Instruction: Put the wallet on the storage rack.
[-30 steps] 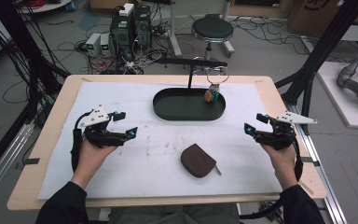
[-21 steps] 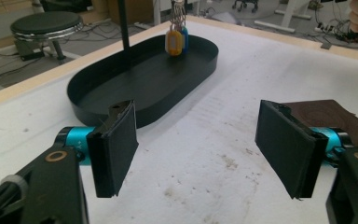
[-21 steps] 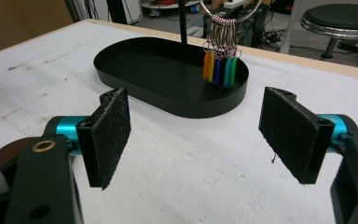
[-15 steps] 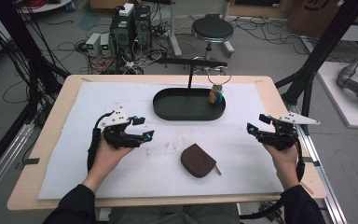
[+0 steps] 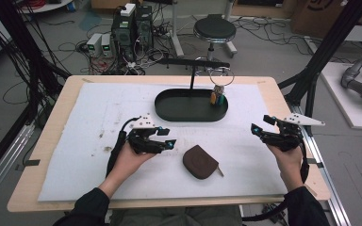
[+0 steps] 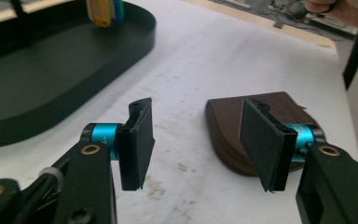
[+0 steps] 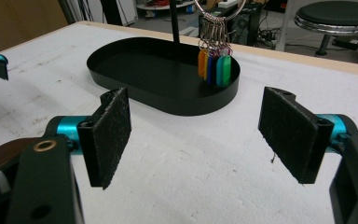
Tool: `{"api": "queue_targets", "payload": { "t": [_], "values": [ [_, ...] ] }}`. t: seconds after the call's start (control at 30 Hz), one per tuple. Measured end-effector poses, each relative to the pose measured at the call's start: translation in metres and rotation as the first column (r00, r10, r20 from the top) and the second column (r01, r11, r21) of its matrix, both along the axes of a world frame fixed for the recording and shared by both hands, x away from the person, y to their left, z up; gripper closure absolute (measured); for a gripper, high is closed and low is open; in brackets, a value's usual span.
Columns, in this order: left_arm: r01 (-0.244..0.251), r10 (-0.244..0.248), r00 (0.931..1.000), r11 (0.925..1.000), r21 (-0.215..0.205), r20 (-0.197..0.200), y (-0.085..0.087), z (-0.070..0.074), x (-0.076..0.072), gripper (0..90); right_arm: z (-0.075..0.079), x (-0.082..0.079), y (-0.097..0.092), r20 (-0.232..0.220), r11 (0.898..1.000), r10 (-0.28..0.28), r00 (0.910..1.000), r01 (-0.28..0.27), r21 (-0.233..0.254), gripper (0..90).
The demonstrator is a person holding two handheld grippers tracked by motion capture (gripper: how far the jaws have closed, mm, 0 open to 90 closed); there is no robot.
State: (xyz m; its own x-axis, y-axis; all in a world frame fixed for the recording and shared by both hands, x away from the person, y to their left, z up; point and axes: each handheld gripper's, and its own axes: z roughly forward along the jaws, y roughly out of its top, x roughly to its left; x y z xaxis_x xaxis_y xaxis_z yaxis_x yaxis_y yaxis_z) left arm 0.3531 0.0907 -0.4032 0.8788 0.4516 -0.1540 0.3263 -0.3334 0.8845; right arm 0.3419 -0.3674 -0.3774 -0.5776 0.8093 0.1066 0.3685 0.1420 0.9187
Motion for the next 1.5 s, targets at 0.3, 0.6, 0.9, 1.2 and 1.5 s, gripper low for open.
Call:
{"api": "queue_targets", "payload": {
  "t": [0.3, 0.6, 0.9, 1.2, 1.5],
  "values": [
    [0.063, -0.057, 0.9955, 0.9951, 0.077, -0.076, -0.034, -0.016, 0.001, 49.0, 0.0, -0.001, 0.0, 0.003, 1.0, 0.001, 1.0, -0.001, -0.011, 26.0],
    [0.077, -0.055, 0.9783, 0.9914, 0.106, -0.2, -0.051, -0.03, 0.007, 53.6, 0.0, -0.001, 0.0, 0.002, 1.0, -0.001, 1.0, 0.001, -0.021, 26.0],
    [0.08, -0.065, 0.9663, 0.9955, 0.051, -0.249, -0.048, -0.036, 0.004, 69.6, 0.0, -0.001, 0.001, -0.001, 1.0, -0.001, 1.0, 0.001, -0.025, 26.3],
    [0.08, -0.08, 0.9778, 0.9967, -0.009, -0.193, -0.043, -0.031, 0.0, 83.1, 0.0, -0.001, 0.001, 0.0, 1.0, 0.0, 1.0, 0.0, -0.025, 26.6],
    [0.114, -0.121, 0.9889, 0.99, -0.083, -0.086, -0.038, -0.012, -0.006, 85.4, 0.001, -0.002, 0.001, 0.008, 1.0, 0.004, 1.0, -0.004, -0.021, 26.9]
  ]
}}
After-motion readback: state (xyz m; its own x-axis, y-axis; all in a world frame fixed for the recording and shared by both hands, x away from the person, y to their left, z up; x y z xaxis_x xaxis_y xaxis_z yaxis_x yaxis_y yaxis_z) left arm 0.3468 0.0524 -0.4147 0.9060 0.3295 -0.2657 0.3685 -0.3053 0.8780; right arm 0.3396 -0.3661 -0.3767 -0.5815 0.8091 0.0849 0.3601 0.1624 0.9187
